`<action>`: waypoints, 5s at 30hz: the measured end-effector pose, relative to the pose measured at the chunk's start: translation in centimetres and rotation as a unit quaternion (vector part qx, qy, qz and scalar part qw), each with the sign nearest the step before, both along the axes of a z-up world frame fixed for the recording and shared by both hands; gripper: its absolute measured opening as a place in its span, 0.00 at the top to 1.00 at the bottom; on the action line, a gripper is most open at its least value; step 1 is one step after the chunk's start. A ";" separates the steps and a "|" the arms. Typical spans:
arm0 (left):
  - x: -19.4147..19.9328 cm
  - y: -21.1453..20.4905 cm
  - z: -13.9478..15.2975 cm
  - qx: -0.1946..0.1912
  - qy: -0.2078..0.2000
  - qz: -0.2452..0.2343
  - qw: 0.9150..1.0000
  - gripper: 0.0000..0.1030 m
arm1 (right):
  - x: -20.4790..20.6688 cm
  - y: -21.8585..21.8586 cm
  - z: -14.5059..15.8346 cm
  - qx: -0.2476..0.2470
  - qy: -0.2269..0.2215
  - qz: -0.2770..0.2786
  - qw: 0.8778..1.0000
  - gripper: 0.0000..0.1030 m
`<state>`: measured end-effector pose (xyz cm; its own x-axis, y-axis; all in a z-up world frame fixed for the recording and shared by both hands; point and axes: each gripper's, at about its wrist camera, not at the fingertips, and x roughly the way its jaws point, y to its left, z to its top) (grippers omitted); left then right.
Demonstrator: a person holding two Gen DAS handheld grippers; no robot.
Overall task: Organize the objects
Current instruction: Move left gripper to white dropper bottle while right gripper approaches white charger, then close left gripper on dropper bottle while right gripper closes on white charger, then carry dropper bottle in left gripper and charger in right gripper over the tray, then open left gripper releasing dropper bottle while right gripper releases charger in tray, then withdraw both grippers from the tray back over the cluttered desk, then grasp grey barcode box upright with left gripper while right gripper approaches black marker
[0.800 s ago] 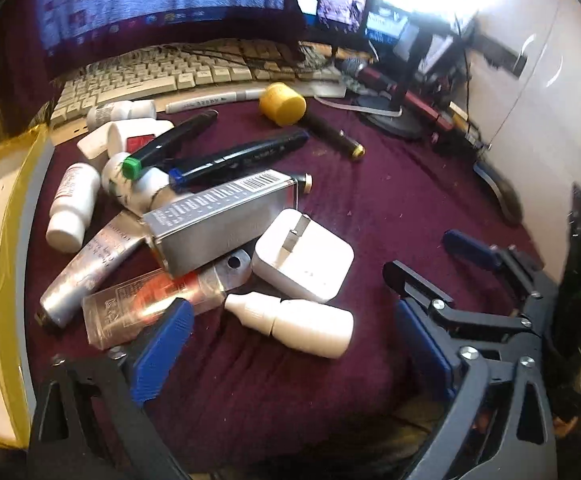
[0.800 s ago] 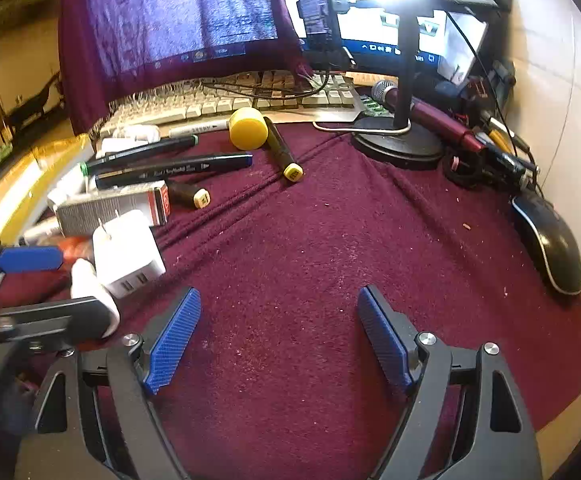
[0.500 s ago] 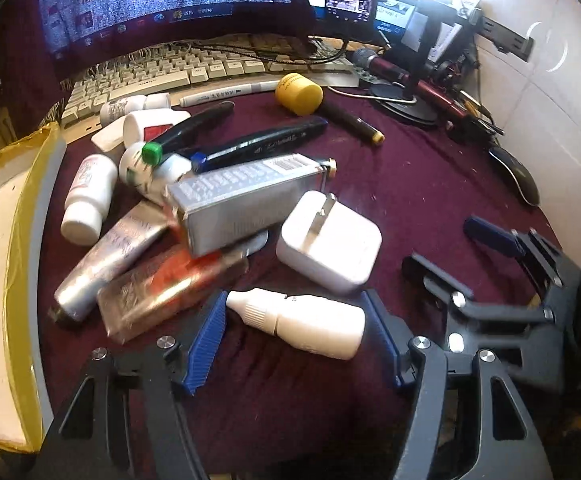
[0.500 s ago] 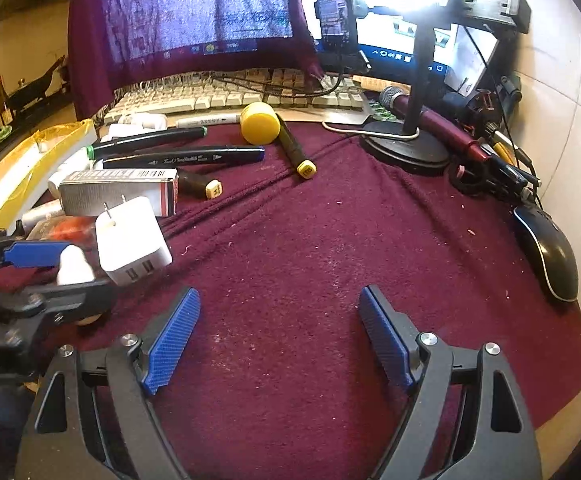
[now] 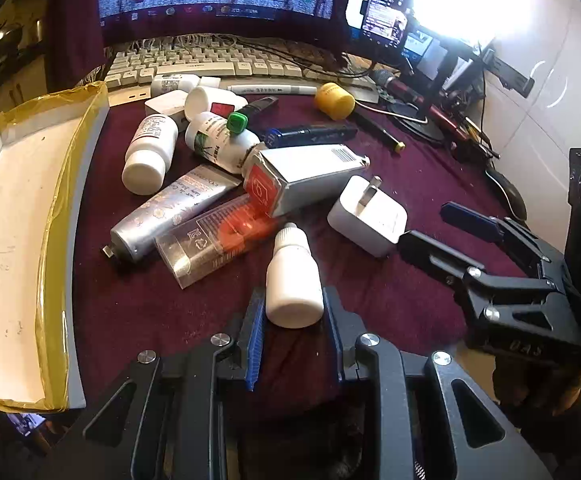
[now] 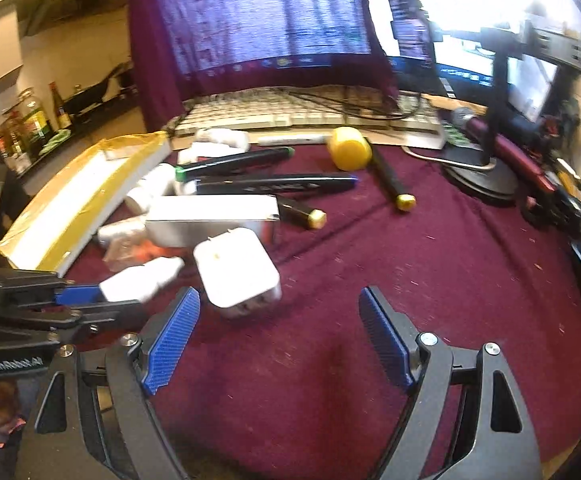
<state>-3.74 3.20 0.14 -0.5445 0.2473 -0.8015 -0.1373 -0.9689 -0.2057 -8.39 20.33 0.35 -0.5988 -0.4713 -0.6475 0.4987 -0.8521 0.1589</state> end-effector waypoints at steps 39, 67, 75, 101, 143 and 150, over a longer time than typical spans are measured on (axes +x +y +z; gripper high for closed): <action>1.4 -3.9 1.3 0.085 0.012 0.024 0.996 0.78 | 1.3 -4.4 1.1 -0.011 -0.013 0.057 0.998 0.62; 3.6 -21.7 1.9 0.110 0.033 0.261 0.958 0.78 | 1.4 -23.7 3.1 0.062 -0.024 0.252 0.965 0.62; 3.8 -22.2 1.0 0.088 0.030 0.269 0.959 0.78 | 2.4 -25.6 1.0 0.149 -0.015 0.271 0.951 0.62; 3.3 -19.0 1.6 0.067 0.054 0.233 0.969 0.32 | 3.5 -20.6 3.6 0.085 0.011 0.232 0.969 0.36; -6.4 3.9 2.1 -0.125 0.066 -0.117 0.983 0.71 | -2.3 1.8 -0.3 0.005 -0.086 -0.049 0.995 0.30; -4.7 0.4 2.7 -0.013 0.041 -0.065 0.997 0.75 | -2.4 1.6 -0.1 -0.002 -0.087 -0.048 0.995 0.30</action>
<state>-8.47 3.62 2.79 -0.5731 0.2993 -0.7628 -0.2776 -0.9468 -0.1629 -10.78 21.95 0.21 -0.5194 -0.4213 -0.7435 0.3802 -0.8931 0.2404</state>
